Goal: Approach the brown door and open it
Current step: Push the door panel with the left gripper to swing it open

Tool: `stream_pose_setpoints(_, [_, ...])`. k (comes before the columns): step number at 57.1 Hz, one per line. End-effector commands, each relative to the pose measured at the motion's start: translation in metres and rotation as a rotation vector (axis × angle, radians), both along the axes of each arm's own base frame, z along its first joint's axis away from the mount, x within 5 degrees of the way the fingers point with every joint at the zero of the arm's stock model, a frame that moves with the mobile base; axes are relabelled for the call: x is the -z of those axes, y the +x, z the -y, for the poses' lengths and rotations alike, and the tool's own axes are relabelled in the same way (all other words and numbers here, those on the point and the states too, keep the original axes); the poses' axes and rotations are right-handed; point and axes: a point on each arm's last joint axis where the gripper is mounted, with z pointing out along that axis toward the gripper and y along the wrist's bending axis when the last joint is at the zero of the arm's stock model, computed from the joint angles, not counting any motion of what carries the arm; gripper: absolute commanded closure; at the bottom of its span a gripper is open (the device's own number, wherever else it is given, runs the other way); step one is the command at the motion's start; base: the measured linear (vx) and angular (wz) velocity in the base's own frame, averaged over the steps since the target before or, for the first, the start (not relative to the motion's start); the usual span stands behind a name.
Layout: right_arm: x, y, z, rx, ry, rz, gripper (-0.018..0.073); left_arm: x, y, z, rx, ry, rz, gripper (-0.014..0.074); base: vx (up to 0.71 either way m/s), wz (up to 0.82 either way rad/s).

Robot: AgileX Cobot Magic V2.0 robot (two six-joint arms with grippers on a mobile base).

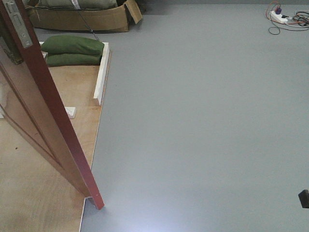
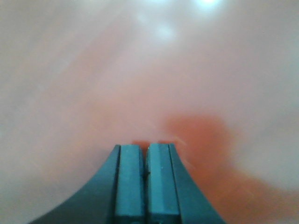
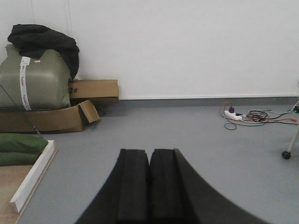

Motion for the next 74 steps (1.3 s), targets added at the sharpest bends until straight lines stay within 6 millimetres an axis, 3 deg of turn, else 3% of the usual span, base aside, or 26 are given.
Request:
stream_pose_setpoints(1, [-0.0061,-0.0008,0.0005,0.006,-0.017,0.083,0.0559,-0.0211,-0.0154,0.0084,0.024,-0.015,0.071,0.0600,0.12,0.05])
stream_pose_setpoints(74, [-0.0061,-0.0008,0.0005,0.006,-0.017,0.083,0.0559,-0.0211,-0.0154,0.0084,0.024,-0.015,0.071,0.0600,0.18,0.02])
